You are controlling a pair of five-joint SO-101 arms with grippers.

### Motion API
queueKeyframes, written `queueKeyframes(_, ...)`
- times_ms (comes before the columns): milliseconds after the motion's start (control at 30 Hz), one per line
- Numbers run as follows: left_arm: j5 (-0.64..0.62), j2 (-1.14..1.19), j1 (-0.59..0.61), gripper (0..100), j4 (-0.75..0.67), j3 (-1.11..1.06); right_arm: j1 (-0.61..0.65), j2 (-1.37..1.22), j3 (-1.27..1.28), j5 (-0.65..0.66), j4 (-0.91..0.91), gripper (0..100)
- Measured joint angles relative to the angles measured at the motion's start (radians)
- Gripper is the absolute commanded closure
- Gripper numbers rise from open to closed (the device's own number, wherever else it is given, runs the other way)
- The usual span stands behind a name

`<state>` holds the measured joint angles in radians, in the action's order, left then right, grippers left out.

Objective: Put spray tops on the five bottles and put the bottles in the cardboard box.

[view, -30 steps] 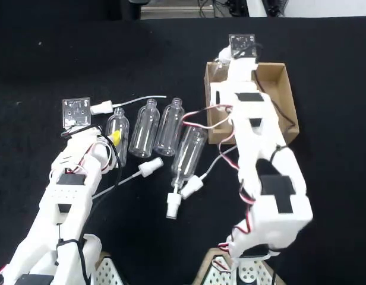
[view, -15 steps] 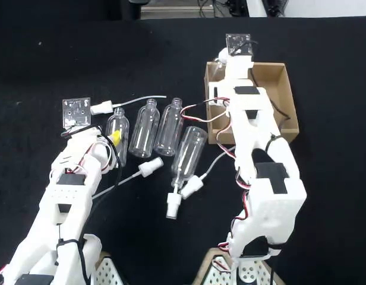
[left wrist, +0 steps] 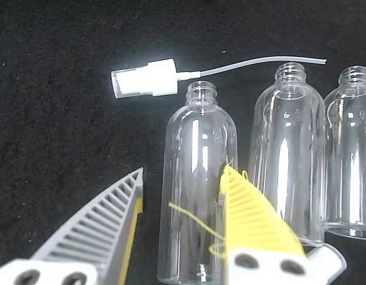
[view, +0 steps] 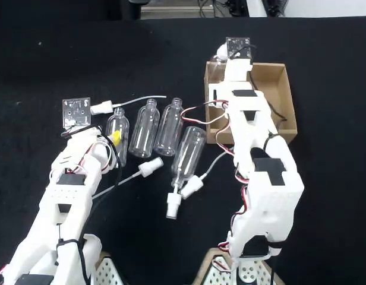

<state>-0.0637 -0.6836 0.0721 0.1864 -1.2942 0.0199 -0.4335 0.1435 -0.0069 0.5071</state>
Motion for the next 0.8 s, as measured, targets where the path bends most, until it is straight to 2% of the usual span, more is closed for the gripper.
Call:
queueKeyframes(167,0.000,0.000,0.000,80,0.000,0.000,0.000,0.000,0.000,0.000,0.003,98.8)
queueKeyframes(367,0.000,0.000,0.000,80,0.000,0.000,0.002,0.112,0.000,0.002,0.184,98.6)
queueKeyframes(600,0.000,0.000,0.000,80,0.000,0.000,0.002,0.227,0.000,0.002,0.242,98.6)
queueKeyframes(800,0.000,0.000,0.000,80,0.000,0.000,0.009,0.397,0.000,0.002,0.381,98.6)
